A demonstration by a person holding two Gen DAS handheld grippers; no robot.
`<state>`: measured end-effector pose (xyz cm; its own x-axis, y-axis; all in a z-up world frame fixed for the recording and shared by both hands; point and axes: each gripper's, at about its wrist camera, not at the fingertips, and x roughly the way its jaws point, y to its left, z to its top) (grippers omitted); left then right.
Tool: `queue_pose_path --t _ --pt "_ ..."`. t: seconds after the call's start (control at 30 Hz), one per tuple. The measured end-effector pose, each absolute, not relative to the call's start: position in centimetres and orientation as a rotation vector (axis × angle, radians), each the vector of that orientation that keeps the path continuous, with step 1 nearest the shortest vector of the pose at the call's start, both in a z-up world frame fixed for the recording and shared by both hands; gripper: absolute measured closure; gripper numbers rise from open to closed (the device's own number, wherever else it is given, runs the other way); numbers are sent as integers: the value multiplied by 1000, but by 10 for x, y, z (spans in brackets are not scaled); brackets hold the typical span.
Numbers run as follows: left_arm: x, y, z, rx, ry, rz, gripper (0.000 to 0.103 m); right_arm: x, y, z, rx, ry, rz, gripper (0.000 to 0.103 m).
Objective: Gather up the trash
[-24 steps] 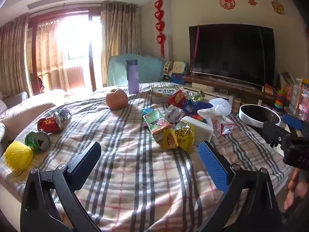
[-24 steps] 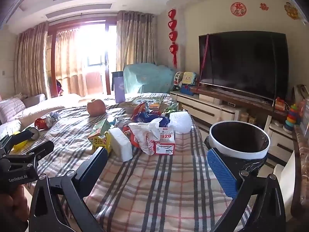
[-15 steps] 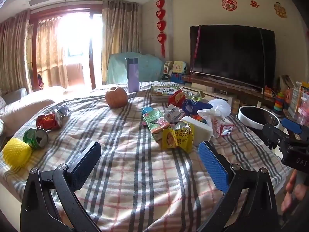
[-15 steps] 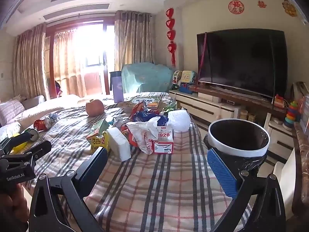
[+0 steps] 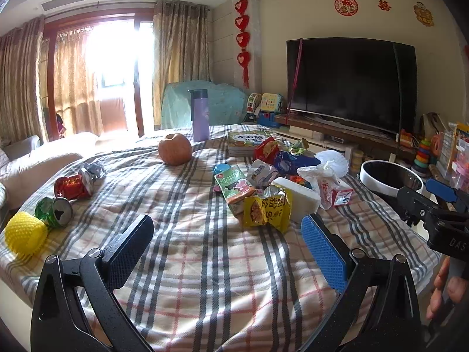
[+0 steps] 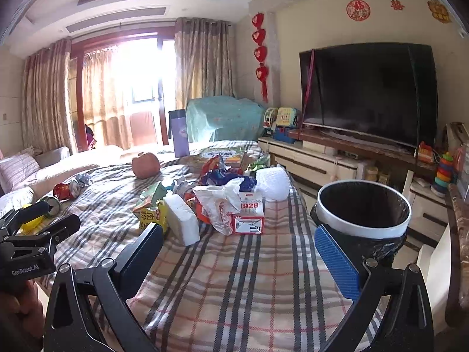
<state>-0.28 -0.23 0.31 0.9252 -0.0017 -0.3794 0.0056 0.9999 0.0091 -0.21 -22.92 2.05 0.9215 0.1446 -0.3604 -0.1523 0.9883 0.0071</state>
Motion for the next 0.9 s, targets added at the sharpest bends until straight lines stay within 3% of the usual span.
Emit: queue_pose_path --t 0.9 --pt "-3 -3 1 17 388 -3 0 -4 -229 21 -8 368 174 0"
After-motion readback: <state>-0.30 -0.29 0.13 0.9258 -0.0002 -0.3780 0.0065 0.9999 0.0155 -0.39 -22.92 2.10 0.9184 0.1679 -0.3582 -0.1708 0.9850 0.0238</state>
